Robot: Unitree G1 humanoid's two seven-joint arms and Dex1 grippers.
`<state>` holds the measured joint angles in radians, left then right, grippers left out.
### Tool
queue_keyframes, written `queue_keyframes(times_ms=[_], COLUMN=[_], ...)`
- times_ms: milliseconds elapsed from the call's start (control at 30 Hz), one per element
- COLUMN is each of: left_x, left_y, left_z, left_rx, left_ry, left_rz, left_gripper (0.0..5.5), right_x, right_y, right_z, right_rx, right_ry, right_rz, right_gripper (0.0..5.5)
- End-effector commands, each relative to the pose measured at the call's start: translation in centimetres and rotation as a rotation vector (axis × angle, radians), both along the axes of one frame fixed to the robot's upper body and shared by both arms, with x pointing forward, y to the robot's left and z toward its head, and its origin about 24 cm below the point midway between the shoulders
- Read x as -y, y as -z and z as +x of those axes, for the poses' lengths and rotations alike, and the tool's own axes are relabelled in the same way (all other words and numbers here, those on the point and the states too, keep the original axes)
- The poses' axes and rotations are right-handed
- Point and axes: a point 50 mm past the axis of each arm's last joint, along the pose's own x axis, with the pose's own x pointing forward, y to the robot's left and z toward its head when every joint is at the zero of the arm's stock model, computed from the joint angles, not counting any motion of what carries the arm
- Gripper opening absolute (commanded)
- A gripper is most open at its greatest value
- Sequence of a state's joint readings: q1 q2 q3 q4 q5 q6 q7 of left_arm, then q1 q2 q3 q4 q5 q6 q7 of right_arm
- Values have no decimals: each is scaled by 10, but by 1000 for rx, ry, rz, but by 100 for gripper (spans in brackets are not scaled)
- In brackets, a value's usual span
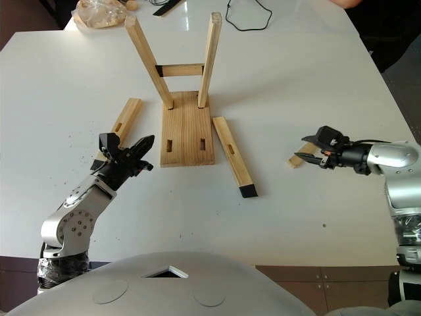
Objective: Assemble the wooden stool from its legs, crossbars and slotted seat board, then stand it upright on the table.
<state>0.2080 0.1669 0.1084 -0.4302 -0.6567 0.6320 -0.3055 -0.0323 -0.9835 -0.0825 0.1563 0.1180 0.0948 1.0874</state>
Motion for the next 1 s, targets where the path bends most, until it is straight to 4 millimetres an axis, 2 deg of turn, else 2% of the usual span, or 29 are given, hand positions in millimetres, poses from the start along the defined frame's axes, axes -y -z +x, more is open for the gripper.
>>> queue_keyframes(times_ms=[33,167,333,500,633,733,867,933,1000], left_x=[-1,-2,-6,-7,-7,-6,-6,-6,-8], left_y=[0,1,1,5,3,2,1,0,-1], left_z=[2,3,8,10,16,20,23,25,26], left_rx=[-2,-5,-3,-11,-4,3,5,7,8], left_ry=[-5,-1,0,8,28,37,53,61,64], left_rz=[22,28,35,38,43,46,54,58,64], left_gripper=[0,0,0,0,0,0,0,0,0], right_x=[10,47,73,75,67,56,26,4,-8], right_y=[-13,-12,0,21,40,55,73,78,77], right_z=[10,21,11,-2,-2,10,32,36,36], right_rx=[70,137,94,14,-7,16,56,52,56], right_ry=[124,333,391,353,344,366,338,262,219], right_rz=[85,-16,-75,-90,-111,-117,-87,-16,37], right_gripper=[229,229,229,229,229,229,229,229,229])
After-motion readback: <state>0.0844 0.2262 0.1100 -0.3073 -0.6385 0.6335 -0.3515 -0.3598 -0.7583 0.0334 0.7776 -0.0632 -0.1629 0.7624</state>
